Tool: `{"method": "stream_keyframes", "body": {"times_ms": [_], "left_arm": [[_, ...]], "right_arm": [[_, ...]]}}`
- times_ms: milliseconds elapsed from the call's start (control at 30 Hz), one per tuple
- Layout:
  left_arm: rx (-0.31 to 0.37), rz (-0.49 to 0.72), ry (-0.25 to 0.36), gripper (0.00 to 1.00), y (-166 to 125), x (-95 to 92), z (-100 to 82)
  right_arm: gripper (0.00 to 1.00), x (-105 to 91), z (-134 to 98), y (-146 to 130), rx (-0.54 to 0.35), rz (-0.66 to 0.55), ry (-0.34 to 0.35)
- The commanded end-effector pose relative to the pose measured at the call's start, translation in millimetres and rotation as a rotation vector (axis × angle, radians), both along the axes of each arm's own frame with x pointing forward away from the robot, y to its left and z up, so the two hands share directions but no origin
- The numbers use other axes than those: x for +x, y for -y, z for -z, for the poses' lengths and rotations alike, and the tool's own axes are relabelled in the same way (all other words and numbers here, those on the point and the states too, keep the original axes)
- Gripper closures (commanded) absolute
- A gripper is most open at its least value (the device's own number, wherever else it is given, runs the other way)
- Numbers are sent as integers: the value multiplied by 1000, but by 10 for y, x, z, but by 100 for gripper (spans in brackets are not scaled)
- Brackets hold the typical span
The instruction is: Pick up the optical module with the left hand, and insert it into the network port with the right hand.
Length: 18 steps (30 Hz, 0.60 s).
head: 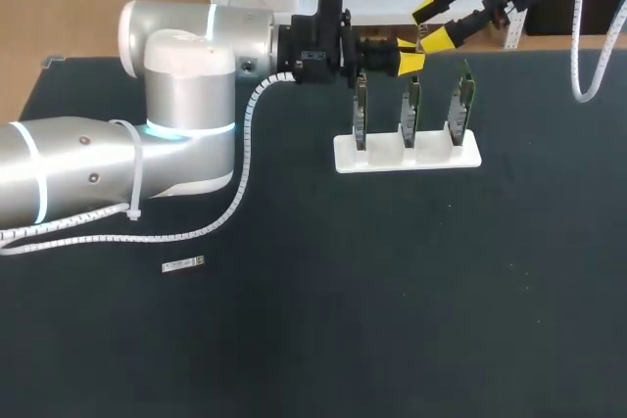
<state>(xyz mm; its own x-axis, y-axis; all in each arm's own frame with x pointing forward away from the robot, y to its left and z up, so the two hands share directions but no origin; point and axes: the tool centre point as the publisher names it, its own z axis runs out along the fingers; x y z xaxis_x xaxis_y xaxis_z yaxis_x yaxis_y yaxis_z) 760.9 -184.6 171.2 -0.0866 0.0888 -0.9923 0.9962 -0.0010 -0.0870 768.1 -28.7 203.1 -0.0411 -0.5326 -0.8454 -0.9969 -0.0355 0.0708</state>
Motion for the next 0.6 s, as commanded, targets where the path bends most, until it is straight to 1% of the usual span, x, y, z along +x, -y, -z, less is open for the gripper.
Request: {"method": "stream_keyframes", "body": {"times_ms": [33, 367, 400, 433, 467, 500, 600], "left_arm": [[-1, -1, 1, 100, -1, -1, 4], [-1, -1, 1, 100, -1, -1, 4], [-1, -1, 1, 91, -1, -1, 4], [-1, -1, 1, 59, -1, -1, 4], [-1, -1, 1, 17, -1, -1, 4], [-1, -1, 1, 0, -1, -1, 4], [-1, -1, 1, 0, -1, -1, 4]], "right_arm": [[100, 1, 12, -6, 2, 3, 5], [100, -3, 11, -18, -1, 1, 9], [100, -3, 11, -18, -1, 1, 9], [100, -4, 11, -19, -1, 1, 9], [100, -5, 10, -20, -1, 0, 10], [100, -6, 10, -20, 0, 0, 10], [100, -9, 8, -23, 1, -2, 11]]}}
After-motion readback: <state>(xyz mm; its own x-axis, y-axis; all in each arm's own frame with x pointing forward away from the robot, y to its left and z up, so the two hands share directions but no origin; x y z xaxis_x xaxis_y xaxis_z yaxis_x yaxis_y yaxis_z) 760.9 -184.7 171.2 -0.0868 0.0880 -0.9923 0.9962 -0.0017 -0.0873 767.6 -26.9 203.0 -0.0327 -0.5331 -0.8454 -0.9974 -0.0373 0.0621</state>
